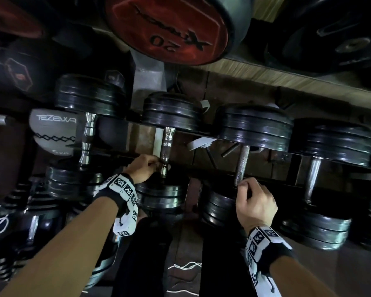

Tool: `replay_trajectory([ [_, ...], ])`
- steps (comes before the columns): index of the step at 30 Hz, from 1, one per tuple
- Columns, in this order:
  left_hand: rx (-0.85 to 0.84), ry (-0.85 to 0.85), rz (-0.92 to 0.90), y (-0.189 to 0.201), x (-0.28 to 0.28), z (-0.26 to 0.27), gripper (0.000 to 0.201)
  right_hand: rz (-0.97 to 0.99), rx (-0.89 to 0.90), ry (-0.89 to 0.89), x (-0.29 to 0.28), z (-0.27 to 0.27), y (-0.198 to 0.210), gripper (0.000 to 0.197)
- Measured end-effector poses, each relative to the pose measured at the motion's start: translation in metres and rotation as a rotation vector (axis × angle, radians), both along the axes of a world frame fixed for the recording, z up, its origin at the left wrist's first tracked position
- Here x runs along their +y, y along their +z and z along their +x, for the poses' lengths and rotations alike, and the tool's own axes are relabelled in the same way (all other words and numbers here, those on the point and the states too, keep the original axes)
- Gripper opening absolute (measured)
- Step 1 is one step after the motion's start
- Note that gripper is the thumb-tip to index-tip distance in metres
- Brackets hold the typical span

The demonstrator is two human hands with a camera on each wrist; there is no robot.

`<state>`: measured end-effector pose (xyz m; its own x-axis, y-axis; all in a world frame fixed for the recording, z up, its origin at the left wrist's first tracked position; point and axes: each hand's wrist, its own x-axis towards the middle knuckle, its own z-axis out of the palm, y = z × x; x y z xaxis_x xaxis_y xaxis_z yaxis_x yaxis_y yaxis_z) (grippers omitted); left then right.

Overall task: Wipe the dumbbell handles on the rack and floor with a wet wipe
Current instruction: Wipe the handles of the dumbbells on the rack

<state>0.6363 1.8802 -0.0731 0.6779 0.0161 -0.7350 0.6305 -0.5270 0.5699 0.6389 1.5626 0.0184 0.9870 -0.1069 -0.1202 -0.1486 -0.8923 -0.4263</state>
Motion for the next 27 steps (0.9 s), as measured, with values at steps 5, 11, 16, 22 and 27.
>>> replay_trajectory([
  [5,0.014,0.014,0.119,0.025,-0.02,0.005,0.02,0.038,-0.015,0.019,-0.001,-0.002,0.0,0.04],
  [11,-0.153,0.143,0.255,0.077,-0.042,-0.023,0.034,0.06,-0.098,0.031,0.0,-0.002,0.004,0.024],
  [16,-0.326,0.197,-0.005,0.113,-0.11,-0.022,0.038,0.19,0.169,0.136,-0.016,0.005,0.013,0.013],
  [22,-0.423,0.172,-0.22,0.125,-0.182,0.004,0.042,0.802,0.651,0.19,-0.058,0.036,0.03,0.022],
  [27,-0.419,0.161,-0.247,0.114,-0.182,0.005,0.035,0.828,0.598,0.174,-0.078,0.05,0.018,0.011],
])
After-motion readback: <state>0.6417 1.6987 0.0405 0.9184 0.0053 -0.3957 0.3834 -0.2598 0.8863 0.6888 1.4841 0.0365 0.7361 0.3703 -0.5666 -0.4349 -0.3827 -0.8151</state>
